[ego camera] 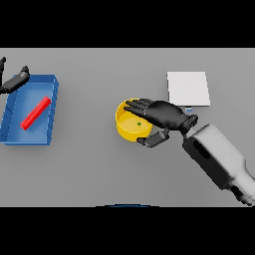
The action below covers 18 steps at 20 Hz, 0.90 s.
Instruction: Pick up the red beaker and tilt it to pour out 1 green nut into yellow bowl. Pick up the yellow bowl and place it on the metallic measuring scale.
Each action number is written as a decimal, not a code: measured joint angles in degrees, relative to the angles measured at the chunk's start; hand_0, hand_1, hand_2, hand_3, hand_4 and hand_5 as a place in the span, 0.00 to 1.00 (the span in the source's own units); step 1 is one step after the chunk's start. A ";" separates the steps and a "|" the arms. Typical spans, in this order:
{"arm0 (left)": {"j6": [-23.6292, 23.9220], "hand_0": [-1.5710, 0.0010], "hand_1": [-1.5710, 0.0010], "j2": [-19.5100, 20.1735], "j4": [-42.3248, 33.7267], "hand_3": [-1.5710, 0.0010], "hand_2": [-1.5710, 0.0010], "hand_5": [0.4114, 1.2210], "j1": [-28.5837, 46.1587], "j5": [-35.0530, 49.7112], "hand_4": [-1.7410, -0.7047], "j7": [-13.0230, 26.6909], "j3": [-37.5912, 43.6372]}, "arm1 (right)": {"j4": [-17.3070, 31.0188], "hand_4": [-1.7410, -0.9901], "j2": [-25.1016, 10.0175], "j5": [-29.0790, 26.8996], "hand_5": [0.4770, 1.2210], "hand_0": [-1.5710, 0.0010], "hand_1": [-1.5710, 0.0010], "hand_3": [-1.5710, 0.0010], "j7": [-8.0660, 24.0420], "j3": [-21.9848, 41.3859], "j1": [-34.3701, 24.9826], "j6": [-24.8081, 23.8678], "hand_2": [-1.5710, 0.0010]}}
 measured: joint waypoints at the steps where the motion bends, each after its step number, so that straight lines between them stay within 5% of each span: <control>1: -0.28 1.00 1.00 -0.25 0.32 1.00 1.00 0.39 -0.78 0.03 0.92 0.66 0.03 | 1.67 0.69 -0.15 0.22 0.23 1.00 1.00 1.00 -1.08 0.39 -0.85 0.27 1.00; 3: 0.01 1.00 1.00 -0.83 0.80 1.00 1.00 0.39 -0.88 -0.15 0.92 0.76 -0.14 | 3.30 0.68 -0.10 0.93 0.24 1.00 1.00 1.00 -3.44 1.56 -1.26 0.02 1.00; 18: 0.37 1.00 1.00 -0.33 0.28 1.00 1.00 0.39 -0.46 -0.10 0.91 0.14 0.11 | 12.76 0.60 2.13 3.63 0.33 1.00 1.00 0.97 -6.34 5.70 -4.76 1.15 0.99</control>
